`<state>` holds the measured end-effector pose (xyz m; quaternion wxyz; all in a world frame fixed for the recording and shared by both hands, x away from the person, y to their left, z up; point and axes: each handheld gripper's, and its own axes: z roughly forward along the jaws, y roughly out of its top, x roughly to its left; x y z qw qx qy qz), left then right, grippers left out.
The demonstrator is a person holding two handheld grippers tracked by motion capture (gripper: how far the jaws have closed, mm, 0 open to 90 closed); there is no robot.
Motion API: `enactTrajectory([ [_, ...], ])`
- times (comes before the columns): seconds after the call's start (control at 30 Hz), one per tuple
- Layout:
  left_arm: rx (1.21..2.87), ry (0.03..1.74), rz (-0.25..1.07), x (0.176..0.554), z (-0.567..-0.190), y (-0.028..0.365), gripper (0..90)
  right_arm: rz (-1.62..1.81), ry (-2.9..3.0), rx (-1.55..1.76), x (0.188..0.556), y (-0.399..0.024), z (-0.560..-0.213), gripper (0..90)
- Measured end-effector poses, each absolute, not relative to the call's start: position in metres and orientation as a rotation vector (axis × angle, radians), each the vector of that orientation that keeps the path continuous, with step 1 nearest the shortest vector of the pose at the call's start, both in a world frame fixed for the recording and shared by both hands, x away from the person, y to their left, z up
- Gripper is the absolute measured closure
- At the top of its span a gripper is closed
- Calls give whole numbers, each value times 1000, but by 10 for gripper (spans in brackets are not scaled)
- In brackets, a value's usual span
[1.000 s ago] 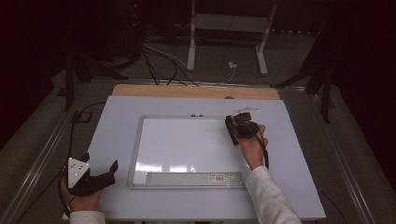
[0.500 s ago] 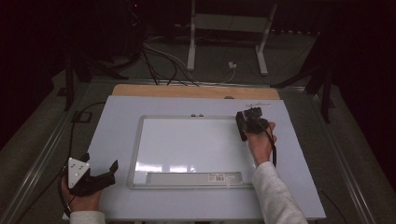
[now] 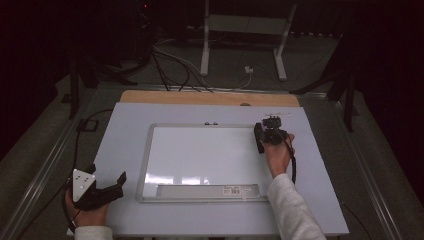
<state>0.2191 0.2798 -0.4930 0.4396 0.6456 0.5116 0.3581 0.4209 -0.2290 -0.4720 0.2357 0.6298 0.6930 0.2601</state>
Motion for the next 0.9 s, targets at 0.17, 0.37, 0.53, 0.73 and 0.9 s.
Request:
enactTrajectory([
  [0.17, 1605, 1269, 892, 219, -493, 279, 5, 705, 1891, 1732, 420, -226, -472, 669],
  [0.37, 1601, 1269, 892, 219, -492, 279, 5, 675, 1895, 1691, 420, -222, -473, 667],
  [0.53, 1598, 1271, 891, 219, -493, 280, 5, 679, 1896, 1678, 421, -225, -474, 662],
  [0.73, 1601, 1270, 891, 219, -493, 280, 5, 743, 1895, 1664, 417, -228, -473, 423],
  [0.9, 1598, 1268, 893, 218, -492, 279, 5, 839, 1890, 1666, 410, -230, -466, 165],
])
